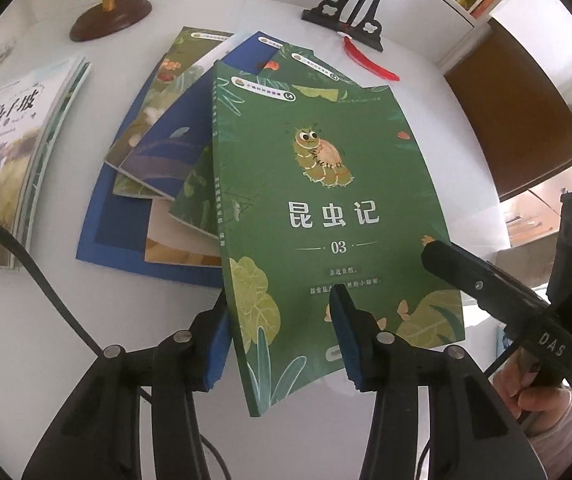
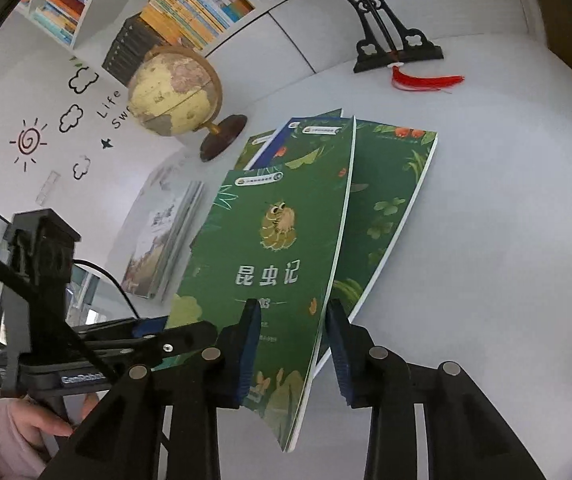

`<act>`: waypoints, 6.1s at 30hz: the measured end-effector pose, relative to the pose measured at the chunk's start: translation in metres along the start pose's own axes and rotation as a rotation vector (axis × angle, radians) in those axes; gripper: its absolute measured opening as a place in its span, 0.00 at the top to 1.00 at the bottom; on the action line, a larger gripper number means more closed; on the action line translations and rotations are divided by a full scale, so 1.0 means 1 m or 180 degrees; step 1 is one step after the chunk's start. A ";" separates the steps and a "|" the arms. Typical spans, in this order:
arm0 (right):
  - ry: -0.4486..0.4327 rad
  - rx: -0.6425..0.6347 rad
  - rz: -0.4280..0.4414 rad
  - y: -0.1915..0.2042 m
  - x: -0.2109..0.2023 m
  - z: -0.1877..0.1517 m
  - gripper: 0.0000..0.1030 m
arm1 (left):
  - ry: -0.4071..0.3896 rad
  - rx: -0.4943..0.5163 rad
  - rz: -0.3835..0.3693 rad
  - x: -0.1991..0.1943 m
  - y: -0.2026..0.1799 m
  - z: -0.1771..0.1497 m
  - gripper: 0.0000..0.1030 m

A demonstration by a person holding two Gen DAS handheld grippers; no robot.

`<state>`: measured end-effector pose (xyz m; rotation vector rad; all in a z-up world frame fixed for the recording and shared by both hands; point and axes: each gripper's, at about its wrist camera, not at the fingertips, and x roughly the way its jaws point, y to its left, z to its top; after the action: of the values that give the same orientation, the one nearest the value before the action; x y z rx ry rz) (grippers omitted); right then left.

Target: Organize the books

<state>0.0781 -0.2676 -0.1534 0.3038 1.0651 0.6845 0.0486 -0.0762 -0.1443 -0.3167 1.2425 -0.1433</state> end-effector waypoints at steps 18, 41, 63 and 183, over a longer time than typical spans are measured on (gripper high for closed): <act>-0.0282 -0.1539 -0.0805 0.101 0.009 0.004 0.85 | -0.0184 -0.0508 -0.0430 -0.027 0.046 -0.012 0.59; -0.0386 -0.1646 -0.0825 0.184 0.035 0.015 0.84 | -0.0398 -0.0527 -0.0712 -0.075 0.117 0.017 0.59; -0.0460 -0.1343 -0.0674 0.277 0.117 0.038 0.82 | -0.0578 -0.0466 -0.0821 -0.119 0.250 0.045 0.59; -0.0201 0.0252 -0.0643 0.001 0.034 0.010 0.42 | -0.0479 0.0959 0.0478 0.018 0.018 0.078 0.31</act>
<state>0.0969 -0.2439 -0.1720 0.2796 1.0478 0.4501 0.1267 -0.0524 -0.1440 0.0271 1.0730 -0.1717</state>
